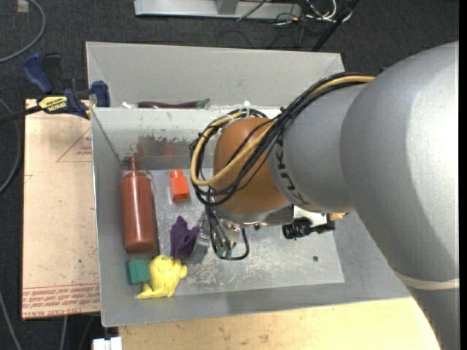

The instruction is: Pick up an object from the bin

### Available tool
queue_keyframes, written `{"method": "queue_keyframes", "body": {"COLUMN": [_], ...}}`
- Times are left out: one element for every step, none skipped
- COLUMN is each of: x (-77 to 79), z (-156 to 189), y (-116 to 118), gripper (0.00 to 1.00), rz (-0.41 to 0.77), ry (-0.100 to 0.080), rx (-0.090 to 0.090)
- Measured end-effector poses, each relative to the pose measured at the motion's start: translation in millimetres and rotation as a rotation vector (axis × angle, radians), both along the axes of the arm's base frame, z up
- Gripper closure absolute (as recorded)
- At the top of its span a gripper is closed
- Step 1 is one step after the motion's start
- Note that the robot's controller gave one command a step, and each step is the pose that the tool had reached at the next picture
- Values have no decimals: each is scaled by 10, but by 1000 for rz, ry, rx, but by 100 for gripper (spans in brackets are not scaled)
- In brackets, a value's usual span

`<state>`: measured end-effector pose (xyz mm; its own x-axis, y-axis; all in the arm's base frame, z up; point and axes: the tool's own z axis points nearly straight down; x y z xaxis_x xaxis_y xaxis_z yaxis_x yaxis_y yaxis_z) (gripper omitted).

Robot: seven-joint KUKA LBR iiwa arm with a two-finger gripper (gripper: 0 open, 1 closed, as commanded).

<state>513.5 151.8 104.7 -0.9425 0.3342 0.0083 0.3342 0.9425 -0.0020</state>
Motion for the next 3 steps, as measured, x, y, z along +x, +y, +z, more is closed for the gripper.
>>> {"method": "queue_keyframes", "body": {"x": [342, 342, 509], "z": [408, 408, 1252], "y": [-347, -345, -414], "gripper": [100, 100, 100], "rz": [-31, -30, -8], "ry": [-11, -11, -13], "rx": [3, 3, 4]}}
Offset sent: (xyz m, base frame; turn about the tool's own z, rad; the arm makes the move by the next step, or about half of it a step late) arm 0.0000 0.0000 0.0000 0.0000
